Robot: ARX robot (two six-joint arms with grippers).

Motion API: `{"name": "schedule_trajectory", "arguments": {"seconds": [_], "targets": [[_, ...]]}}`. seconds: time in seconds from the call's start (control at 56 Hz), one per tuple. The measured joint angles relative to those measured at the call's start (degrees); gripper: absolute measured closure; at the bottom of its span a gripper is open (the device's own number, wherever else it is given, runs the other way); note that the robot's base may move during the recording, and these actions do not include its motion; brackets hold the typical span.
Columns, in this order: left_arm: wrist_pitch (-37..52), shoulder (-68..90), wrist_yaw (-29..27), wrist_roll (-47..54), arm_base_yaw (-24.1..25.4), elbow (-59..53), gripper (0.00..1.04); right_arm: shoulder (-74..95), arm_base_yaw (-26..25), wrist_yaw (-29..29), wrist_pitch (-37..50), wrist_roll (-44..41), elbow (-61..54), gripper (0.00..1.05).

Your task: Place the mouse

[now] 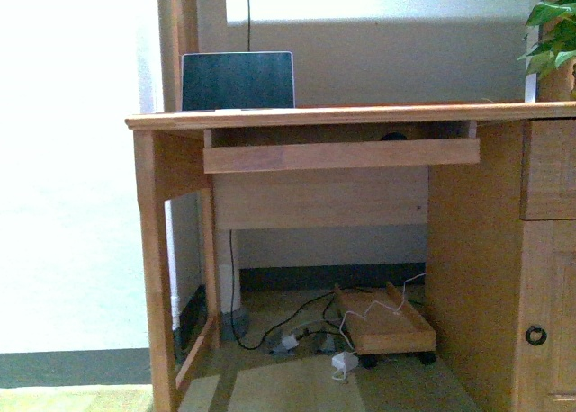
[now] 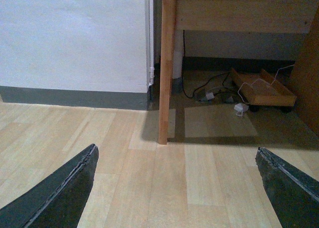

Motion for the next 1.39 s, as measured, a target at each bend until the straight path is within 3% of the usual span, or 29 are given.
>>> {"name": "schedule_trajectory", "arguments": {"seconds": [1.393], "targets": [[0.0, 0.0, 0.0, 0.0, 0.0, 0.02, 0.08, 0.0, 0.0, 0.0, 0.0, 0.0, 0.0, 0.07]]}}
